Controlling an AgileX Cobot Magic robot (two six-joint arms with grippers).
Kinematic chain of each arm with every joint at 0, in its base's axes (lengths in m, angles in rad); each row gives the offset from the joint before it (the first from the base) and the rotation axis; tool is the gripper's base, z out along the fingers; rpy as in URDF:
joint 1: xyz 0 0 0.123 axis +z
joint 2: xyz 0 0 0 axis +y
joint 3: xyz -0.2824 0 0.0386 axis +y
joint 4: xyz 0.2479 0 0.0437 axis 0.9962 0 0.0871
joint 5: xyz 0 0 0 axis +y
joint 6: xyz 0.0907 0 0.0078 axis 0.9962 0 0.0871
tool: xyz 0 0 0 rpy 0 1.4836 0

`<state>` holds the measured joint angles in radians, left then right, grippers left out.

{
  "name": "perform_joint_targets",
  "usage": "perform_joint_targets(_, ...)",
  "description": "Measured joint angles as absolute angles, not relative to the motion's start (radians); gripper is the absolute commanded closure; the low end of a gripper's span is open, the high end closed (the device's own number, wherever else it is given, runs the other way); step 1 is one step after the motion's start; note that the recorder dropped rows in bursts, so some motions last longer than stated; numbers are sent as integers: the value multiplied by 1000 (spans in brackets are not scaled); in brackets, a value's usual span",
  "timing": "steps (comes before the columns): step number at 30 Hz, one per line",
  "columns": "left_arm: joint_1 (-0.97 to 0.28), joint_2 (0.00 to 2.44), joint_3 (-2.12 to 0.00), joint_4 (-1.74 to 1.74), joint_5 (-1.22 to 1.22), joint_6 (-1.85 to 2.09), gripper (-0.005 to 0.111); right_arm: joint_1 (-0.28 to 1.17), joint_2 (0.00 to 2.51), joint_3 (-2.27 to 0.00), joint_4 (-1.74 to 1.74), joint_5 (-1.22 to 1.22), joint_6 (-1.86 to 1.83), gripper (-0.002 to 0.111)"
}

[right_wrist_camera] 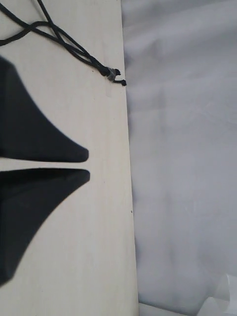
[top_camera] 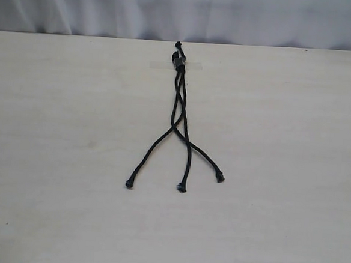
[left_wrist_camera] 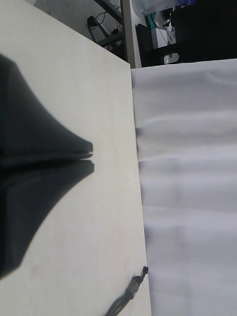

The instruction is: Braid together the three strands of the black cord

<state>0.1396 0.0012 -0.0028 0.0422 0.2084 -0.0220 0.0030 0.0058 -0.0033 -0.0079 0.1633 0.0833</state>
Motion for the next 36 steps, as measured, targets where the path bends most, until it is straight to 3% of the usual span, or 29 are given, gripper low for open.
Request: perform_joint_targets(36,140,1,-3,42,208,-22,107,3,6,-3,-8,184,83,104)
